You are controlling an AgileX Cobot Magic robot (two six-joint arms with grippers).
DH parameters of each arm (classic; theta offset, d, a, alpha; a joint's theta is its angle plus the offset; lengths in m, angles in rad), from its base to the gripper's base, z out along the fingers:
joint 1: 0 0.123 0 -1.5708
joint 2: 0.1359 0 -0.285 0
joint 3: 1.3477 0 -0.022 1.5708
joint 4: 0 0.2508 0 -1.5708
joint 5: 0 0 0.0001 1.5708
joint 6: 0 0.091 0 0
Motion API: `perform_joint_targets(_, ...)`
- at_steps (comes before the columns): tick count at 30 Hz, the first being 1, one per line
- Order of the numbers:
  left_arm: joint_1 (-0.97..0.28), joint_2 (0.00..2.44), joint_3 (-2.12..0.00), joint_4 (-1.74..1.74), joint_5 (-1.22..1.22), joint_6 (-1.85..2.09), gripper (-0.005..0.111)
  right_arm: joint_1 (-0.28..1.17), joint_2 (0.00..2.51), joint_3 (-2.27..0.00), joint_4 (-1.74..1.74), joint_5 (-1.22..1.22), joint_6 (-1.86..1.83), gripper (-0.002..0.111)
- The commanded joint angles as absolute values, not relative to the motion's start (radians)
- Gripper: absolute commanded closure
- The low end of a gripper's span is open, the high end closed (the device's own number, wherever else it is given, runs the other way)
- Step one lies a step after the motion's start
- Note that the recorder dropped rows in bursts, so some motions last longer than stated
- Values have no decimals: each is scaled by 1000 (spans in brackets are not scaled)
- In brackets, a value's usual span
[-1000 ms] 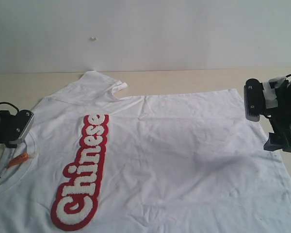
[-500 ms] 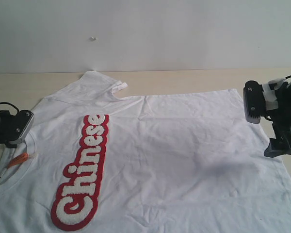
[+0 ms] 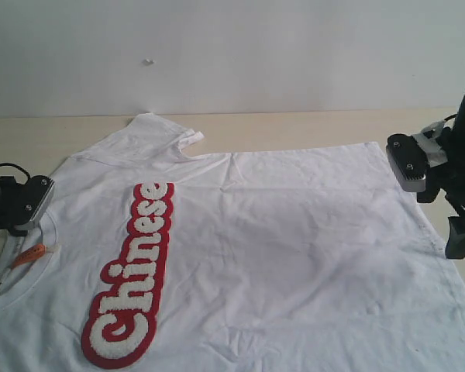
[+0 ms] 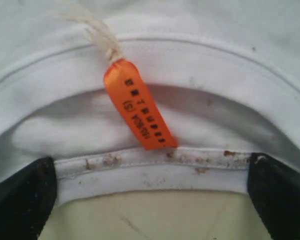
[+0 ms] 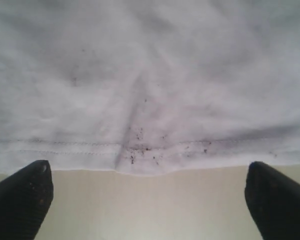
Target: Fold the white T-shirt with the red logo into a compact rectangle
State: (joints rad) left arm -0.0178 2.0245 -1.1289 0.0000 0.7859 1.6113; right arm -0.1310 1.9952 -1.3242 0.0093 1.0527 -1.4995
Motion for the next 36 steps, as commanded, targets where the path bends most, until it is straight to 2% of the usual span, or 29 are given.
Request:
perform_joint_targets(1, -17, 2088, -1092, 60, 659, 1618, 2, -134, 2039, -1348, 16, 1056, -1517, 3)
perform_joint_targets(7, -17, 2088, -1092, 60, 659, 1618, 2, -134, 2080, -1353, 13, 969, -1523, 3)
perform_joint_targets(18, -17, 2102, -1092, 60, 655, 1618, 2, -134, 2110, -1353, 0, 969, -1522, 3)
perform_joint_targets(28, -17, 2120, -1092, 60, 651, 1618, 2, -134, 2113, -1353, 0, 812, -1519, 3)
perform_joint_targets(36, -17, 2120, -1092, 58, 644, 1618, 2, -134, 2186, -1353, -63, 918, -1517, 3)
